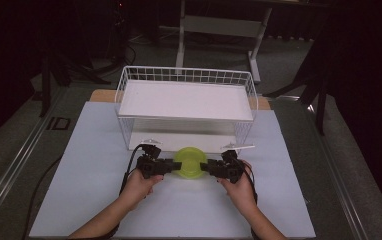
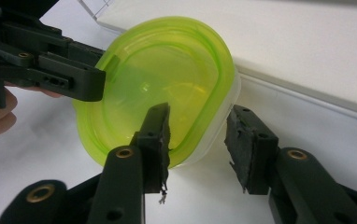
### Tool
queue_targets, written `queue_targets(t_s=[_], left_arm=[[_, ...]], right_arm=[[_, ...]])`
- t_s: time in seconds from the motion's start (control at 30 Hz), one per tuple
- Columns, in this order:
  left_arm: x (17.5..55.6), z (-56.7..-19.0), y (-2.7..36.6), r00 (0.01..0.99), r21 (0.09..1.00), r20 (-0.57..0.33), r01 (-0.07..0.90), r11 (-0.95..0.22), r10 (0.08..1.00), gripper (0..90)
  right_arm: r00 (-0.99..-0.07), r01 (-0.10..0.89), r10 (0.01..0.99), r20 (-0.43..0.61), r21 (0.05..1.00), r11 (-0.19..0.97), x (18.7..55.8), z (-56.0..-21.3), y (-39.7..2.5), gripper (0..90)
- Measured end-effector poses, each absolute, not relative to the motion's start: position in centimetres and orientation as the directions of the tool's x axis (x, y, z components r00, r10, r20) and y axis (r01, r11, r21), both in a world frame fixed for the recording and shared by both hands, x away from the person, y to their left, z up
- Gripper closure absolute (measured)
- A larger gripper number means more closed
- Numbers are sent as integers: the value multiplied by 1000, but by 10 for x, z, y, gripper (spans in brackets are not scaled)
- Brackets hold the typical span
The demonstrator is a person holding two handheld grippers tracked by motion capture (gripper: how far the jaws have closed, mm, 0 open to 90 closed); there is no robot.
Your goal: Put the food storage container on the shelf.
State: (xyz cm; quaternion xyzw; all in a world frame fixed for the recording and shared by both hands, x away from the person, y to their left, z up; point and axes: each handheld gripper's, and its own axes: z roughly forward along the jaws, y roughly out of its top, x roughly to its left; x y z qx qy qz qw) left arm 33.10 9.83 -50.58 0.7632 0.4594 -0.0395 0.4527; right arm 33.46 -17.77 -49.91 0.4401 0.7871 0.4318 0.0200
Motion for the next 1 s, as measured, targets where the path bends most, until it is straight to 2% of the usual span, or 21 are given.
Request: queue_targets(t_s=[0.23, 0.33, 0.43, 0.5, 1.0], left_arm=[[321, -505, 99, 556, 654, -480, 742, -147, 678, 692], [318, -505, 101, 549, 657, -457, 739, -151, 700, 767], [315, -506, 103, 540, 646, -472, 750, -144, 697, 784], [312, -506, 102, 557, 657, -441, 735, -170, 703, 797], [319, -480, 113, 582, 770, -380, 629, -102, 719, 810]], right_arm=[[-613, 676, 712, 343, 695, 247, 330, -496, -177, 687], [-622, 679, 693, 365, 692, 246, 328, -496, -176, 753], [-625, 678, 691, 364, 692, 248, 324, -496, -174, 774], [-624, 679, 693, 362, 690, 250, 324, -496, -173, 797], [-621, 631, 701, 351, 754, 181, 331, -468, -164, 804]])
